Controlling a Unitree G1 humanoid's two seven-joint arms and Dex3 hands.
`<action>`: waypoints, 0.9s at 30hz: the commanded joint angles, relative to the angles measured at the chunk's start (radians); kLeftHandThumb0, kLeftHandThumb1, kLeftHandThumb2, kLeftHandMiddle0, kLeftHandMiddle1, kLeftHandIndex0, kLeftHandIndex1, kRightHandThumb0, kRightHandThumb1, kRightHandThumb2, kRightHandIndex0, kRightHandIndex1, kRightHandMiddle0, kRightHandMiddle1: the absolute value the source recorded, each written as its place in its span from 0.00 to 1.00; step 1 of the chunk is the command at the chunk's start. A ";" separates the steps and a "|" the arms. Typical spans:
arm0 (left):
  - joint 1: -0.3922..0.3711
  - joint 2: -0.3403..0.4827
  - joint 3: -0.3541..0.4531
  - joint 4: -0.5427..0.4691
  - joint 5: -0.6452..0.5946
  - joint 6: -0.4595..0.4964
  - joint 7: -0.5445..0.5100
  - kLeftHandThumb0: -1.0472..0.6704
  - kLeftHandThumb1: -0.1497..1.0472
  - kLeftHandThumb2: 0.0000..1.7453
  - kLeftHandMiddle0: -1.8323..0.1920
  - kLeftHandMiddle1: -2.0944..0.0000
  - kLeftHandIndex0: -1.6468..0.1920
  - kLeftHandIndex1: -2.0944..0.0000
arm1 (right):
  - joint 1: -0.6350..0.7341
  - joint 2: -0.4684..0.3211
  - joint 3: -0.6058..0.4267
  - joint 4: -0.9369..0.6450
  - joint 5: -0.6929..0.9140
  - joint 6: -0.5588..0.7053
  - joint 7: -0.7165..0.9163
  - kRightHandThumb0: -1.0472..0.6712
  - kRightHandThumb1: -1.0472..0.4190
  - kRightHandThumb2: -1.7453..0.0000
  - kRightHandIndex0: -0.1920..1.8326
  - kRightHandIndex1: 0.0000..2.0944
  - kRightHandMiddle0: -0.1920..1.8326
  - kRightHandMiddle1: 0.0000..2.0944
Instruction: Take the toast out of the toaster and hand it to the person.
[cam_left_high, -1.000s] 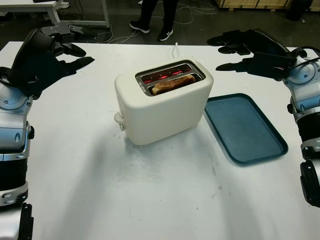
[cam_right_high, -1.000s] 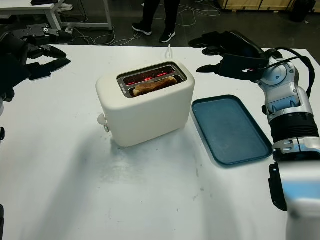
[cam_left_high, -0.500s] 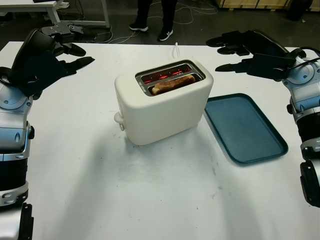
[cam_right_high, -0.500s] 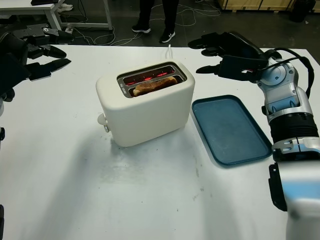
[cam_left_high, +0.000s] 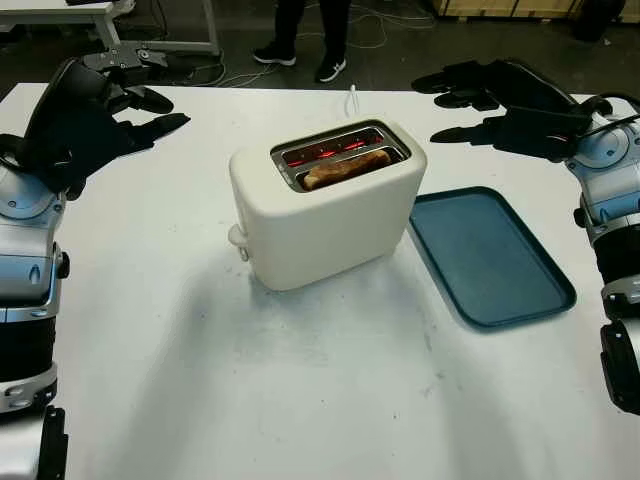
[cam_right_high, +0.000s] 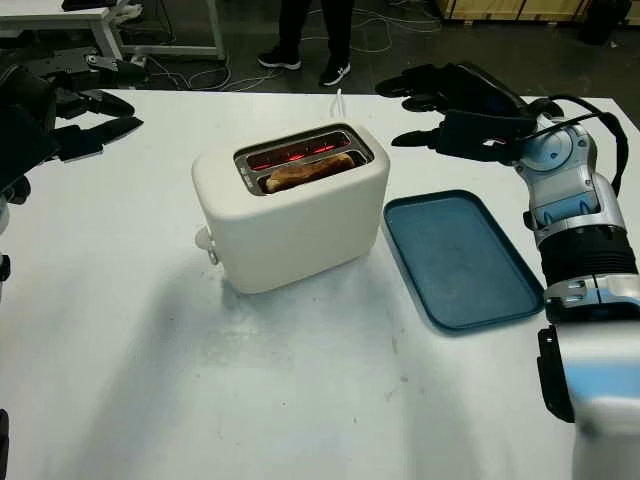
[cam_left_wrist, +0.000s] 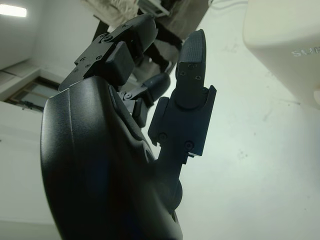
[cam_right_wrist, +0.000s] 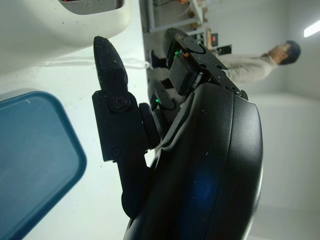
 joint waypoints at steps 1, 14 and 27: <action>0.004 0.010 -0.003 -0.004 0.014 -0.013 0.006 0.38 0.89 0.08 0.73 0.53 0.62 0.77 | 0.000 -0.004 -0.004 -0.005 0.006 -0.012 -0.002 0.36 0.09 1.00 0.38 0.00 0.37 0.00; 0.009 0.000 0.005 -0.011 0.005 0.003 0.006 0.40 0.89 0.09 0.74 0.55 0.63 0.77 | -0.001 0.000 -0.004 -0.001 0.008 -0.012 -0.003 0.37 0.09 1.00 0.38 0.00 0.37 0.00; 0.008 -0.006 0.002 -0.014 0.009 0.008 0.012 0.39 0.89 0.08 0.74 0.54 0.62 0.77 | -0.004 -0.003 -0.003 0.002 0.008 -0.001 0.004 0.35 0.09 1.00 0.38 0.00 0.37 0.00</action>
